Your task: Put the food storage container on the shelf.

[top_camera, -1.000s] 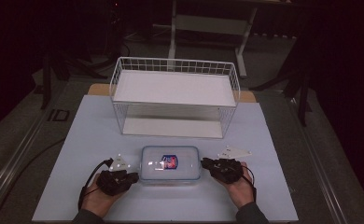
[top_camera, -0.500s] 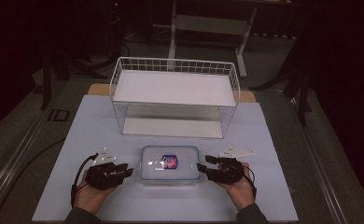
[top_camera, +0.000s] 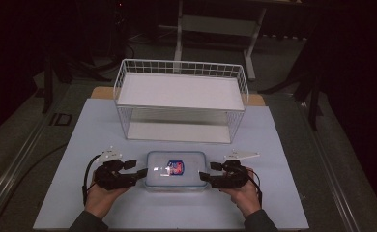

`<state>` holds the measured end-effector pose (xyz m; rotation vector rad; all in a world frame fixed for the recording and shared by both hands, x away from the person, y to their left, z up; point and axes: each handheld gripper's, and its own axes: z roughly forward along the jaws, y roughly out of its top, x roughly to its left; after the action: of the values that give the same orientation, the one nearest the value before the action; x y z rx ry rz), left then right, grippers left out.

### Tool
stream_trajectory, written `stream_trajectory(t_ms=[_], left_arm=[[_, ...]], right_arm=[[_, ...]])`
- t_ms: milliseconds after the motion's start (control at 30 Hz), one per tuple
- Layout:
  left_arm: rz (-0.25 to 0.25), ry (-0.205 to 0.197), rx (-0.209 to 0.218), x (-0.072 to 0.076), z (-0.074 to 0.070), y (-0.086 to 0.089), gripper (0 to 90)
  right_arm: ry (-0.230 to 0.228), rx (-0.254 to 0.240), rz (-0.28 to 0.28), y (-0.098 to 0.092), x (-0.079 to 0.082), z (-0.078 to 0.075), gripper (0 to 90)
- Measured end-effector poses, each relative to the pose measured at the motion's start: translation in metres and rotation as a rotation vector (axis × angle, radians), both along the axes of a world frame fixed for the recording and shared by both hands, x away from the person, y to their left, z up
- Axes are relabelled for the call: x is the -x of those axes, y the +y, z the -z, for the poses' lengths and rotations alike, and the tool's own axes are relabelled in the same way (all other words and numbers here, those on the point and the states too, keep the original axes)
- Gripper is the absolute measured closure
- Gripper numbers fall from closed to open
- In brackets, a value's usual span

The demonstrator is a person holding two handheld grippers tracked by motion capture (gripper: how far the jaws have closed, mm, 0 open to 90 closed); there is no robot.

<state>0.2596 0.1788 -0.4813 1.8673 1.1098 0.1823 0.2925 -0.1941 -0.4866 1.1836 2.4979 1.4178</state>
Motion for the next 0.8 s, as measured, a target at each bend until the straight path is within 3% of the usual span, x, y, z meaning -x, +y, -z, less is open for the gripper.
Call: stream_trajectory(t_ms=[133,167,200,400,533,800], left_arm=[[0.009,0.037,0.001,-0.007,0.005,-0.005,34.3],[0.029,0.082,0.036,-0.013,0.009,-0.007,34.3],[0.033,0.093,0.046,-0.014,0.01,-0.008,31.7],[0.027,0.118,0.038,-0.016,0.017,-0.012,29.3],[0.037,0.187,0.116,-0.021,0.024,-0.008,29.2],[0.039,0.242,0.181,-0.027,0.028,-0.001,32.4]], right_arm=[[0.03,-0.007,0.002,0.002,-0.002,0.003,26.3],[0.047,-0.01,0.0,0.002,-0.004,0.005,25.3],[0.072,-0.016,0.002,0.003,-0.007,0.01,22.6],[0.125,-0.05,-0.01,0.007,-0.012,0.015,20.6],[0.167,-0.076,-0.014,0.008,-0.015,0.019,19.9],[0.211,-0.132,-0.009,0.0,-0.021,0.022,26.3]])
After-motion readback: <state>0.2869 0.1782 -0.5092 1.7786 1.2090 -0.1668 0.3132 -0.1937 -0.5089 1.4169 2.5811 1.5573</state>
